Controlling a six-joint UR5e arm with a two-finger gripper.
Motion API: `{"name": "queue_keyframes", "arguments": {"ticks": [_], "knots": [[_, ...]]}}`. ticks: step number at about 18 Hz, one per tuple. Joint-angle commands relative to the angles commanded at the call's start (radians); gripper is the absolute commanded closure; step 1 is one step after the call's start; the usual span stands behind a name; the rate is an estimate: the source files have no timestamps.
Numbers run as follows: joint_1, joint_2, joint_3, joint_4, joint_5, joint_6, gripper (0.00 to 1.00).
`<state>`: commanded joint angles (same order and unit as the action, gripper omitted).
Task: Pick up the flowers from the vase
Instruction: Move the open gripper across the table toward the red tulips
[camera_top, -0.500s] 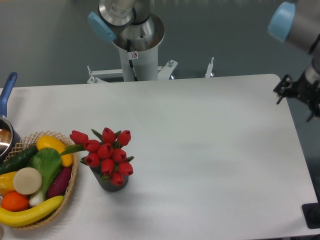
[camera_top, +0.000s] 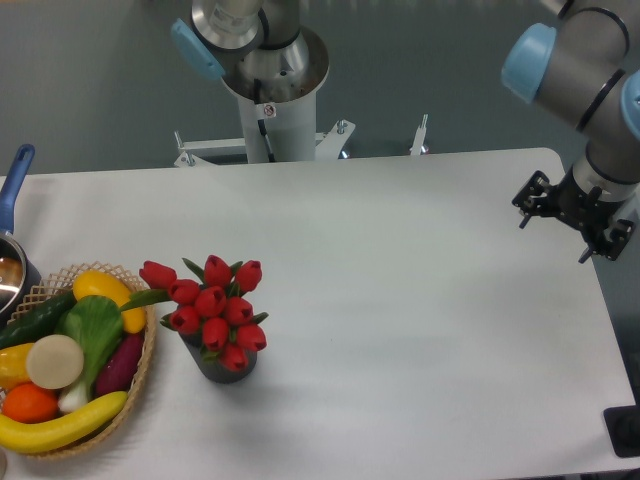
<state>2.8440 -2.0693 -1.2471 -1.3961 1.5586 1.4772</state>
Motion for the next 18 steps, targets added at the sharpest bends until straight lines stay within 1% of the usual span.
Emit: {"name": "queue_keyframes", "arguments": {"ticks": [3,5,7,8,9,11,12,14,16,18], "knots": [[-0.026,0.003,-0.009,0.06,-0.002,0.011,0.0],[-0.026,0.021,-0.021,0.086,-0.008,0.002,0.0],[-0.014,0.032,-0.025,0.077,-0.031,0.0,0.0],[-0.009,0.031,-0.028,0.077,-0.058,0.0,0.0],[0.001,0.032,-0.044,0.075,-0.095,0.0,0.0],[0.009,0.064,-0.138,0.091,-0.2,-0.003,0.0],[0.011,0.089,-0.181,0.113,-0.253,-0.003,0.0],[0.011,0.135,-0.283,0.179,-0.31,-0.002,0.0],[0.023,0.191,-0.401,0.257,-0.356,0.002,0.0],[0.038,0.254,-0.503,0.308,-0.435,0.008,0.0]]}}
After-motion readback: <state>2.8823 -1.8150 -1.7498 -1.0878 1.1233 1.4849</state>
